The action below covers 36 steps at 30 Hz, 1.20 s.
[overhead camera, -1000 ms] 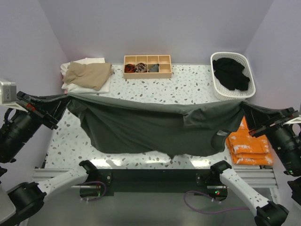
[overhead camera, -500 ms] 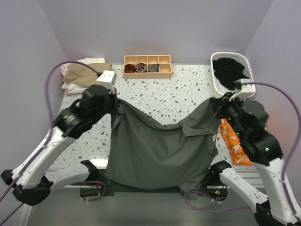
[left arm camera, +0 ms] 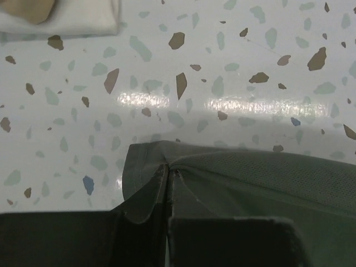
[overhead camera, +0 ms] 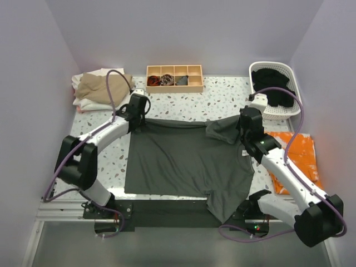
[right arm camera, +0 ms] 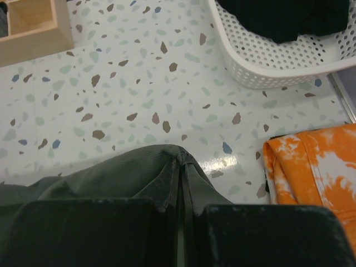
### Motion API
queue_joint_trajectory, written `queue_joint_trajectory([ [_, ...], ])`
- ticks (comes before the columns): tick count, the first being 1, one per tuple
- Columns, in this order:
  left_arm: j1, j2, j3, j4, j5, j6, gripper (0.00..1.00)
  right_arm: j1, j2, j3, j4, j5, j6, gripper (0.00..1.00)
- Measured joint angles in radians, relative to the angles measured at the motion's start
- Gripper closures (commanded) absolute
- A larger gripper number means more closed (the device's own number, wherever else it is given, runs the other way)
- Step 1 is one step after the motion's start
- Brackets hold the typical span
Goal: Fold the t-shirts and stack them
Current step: Flatten out the tshirt, then fold the flattened tshirt in 1/3 of the way
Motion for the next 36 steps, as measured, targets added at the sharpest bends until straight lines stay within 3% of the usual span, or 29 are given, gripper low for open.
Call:
queue_joint_trajectory([
  [6,0.032,0.229,0.131,0.095,0.039,0.076,1.0,-0.058,0.204,0.03,0.155,0.004,-0.002,1.0],
  [18,0.129,0.473,0.418,0.135,0.095,0.236,1.0,-0.183,0.433,0.198,0.171,-0.151,0.016,1.0],
  [27,0.138,0.504,0.41,0.076,0.183,0.269,1.0,-0.185,0.478,0.286,0.059,-0.315,0.017,1.0],
  [36,0.138,0.495,0.41,-0.03,0.177,0.259,1.0,-0.186,0.451,0.307,-0.135,-0.306,0.039,0.97],
])
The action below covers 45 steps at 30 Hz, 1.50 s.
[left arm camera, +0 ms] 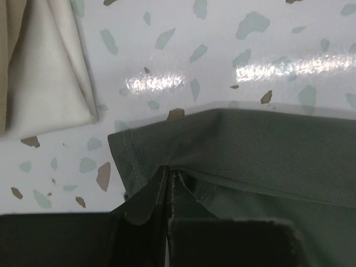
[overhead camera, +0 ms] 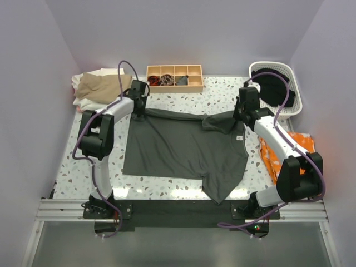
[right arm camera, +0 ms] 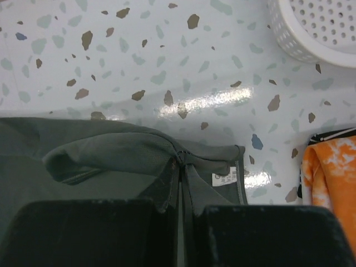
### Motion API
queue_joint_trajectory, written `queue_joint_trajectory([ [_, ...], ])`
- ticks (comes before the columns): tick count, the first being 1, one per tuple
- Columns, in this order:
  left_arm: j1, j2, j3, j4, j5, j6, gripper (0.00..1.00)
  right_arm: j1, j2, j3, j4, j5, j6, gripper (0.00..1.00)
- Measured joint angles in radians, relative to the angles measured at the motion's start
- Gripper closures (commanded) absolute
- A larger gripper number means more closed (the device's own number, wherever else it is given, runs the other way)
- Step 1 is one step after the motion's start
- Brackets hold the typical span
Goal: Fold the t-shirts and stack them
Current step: Fold the flattened tshirt in 1/3 of the way
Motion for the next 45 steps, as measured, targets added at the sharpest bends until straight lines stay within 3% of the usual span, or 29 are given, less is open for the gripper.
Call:
queue_joint_trajectory([
  [12,-0.019,-0.042,-0.071,-0.118,-0.12,-0.073,0.92,0.0,-0.006,-0.021,-0.14,0.04,0.034,1.0],
  [15,-0.035,-0.042,-0.076,-0.137,-0.149,-0.079,0.82,0.0,0.007,-0.028,-0.161,0.047,0.038,1.0],
  [16,-0.042,-0.041,-0.076,-0.14,-0.163,-0.08,0.5,0.0,0.016,-0.029,-0.163,0.052,0.039,0.89],
  [17,-0.047,-0.041,-0.076,-0.141,-0.17,-0.08,0.01,0.0,0.026,-0.029,-0.163,0.063,0.038,0.73],
  [19,-0.054,-0.039,-0.076,-0.15,-0.187,-0.076,0.0,0.0,0.047,-0.03,-0.167,0.077,0.041,0.57],
  [24,-0.056,-0.048,-0.062,-0.162,-0.235,-0.088,0.0,0.0,0.074,-0.031,-0.192,0.107,0.04,0.54],
  [31,-0.061,-0.145,-0.082,-0.156,-0.168,-0.089,0.0,-0.001,-0.012,-0.03,-0.198,0.108,0.042,0.53],
  [39,-0.076,-0.177,-0.08,-0.143,-0.08,-0.097,0.0,-0.002,-0.04,-0.048,-0.18,-0.082,0.058,0.56],
  [45,-0.11,-0.184,-0.179,-0.109,-0.013,-0.115,0.0,-0.002,-0.057,-0.203,-0.132,-0.208,0.075,0.53],
])
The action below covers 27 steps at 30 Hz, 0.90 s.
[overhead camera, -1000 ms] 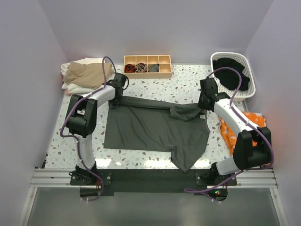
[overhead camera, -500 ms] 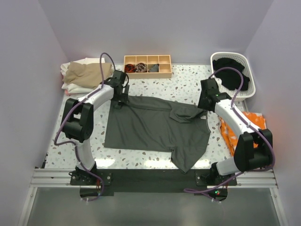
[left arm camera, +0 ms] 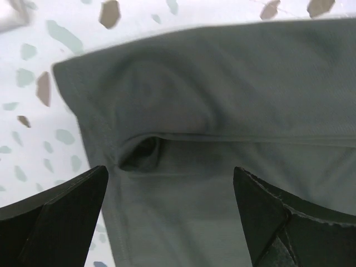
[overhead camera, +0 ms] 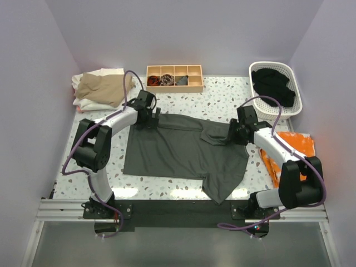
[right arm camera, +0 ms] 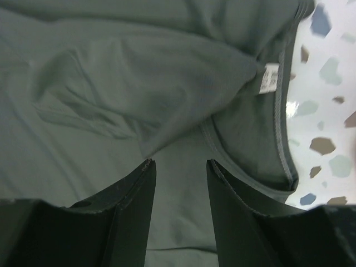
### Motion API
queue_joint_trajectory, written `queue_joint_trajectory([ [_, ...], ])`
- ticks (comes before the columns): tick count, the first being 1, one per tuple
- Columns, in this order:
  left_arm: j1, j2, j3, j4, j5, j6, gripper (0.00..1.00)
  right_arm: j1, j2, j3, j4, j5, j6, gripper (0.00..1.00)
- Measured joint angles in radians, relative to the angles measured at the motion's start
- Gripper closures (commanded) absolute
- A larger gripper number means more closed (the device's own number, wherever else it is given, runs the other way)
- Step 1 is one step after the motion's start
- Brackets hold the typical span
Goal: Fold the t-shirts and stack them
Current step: Fold the flattened tshirt in 1/3 of the way
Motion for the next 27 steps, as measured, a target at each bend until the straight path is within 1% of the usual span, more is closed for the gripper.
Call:
queue_joint_trajectory([
  [6,-0.024,-0.013,-0.053,0.035,0.045,-0.016,0.0,0.0,-0.04,-0.069,0.026,-0.056,-0.004,0.46],
  [12,-0.034,-0.026,-0.102,0.11,0.069,-0.018,0.0,0.006,-0.067,-0.125,0.099,-0.09,-0.015,0.45],
  [20,-0.034,-0.037,-0.183,0.206,0.095,-0.018,0.0,0.03,-0.06,-0.187,0.223,-0.079,-0.024,0.44],
  [25,-0.034,-0.043,-0.195,0.236,0.098,-0.018,0.0,0.035,-0.021,-0.203,0.29,-0.057,-0.027,0.5],
  [27,-0.034,-0.047,-0.2,0.248,0.098,-0.017,0.0,0.035,0.002,-0.207,0.322,-0.048,-0.028,0.61],
])
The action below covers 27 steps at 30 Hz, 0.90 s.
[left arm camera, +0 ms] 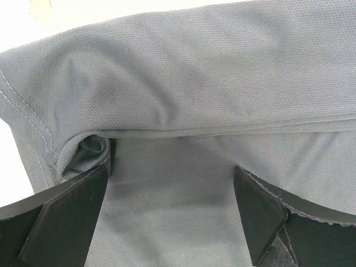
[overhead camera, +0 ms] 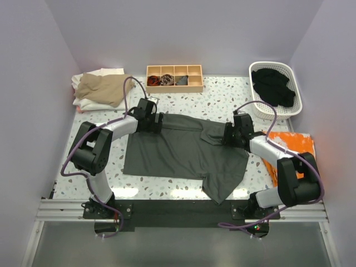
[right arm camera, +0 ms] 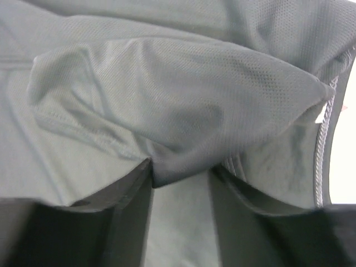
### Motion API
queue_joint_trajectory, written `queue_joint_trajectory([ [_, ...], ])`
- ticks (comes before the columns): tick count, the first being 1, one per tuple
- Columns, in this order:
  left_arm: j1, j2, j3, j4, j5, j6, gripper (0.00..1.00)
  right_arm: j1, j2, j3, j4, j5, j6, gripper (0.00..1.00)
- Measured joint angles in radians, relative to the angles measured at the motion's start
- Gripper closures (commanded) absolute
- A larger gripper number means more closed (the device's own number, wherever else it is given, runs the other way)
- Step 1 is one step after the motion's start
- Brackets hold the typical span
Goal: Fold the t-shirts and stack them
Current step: Fold the flattened tshirt in 1/3 of the way
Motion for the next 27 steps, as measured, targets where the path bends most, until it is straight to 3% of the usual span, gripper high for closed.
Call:
queue_joint_trajectory([
  [2,0.0,-0.002,-0.005,0.006,0.0,0.0,0.0,0.0,0.018,-0.006,0.028,0.007,-0.002,0.79],
  [7,0.0,-0.002,-0.01,0.012,-0.001,0.002,0.0,0.002,0.07,-0.008,0.072,0.009,0.0,1.0],
  [14,0.0,-0.002,-0.01,0.022,-0.005,0.006,0.0,0.005,0.058,-0.007,0.064,0.007,0.003,1.0],
  [20,0.0,-0.001,-0.009,0.02,-0.011,0.011,0.0,0.005,-0.085,0.086,-0.091,0.005,0.04,1.0],
  [27,0.0,0.016,0.015,0.002,-0.031,0.031,0.0,0.005,-0.124,0.177,-0.247,-0.01,0.104,1.0],
])
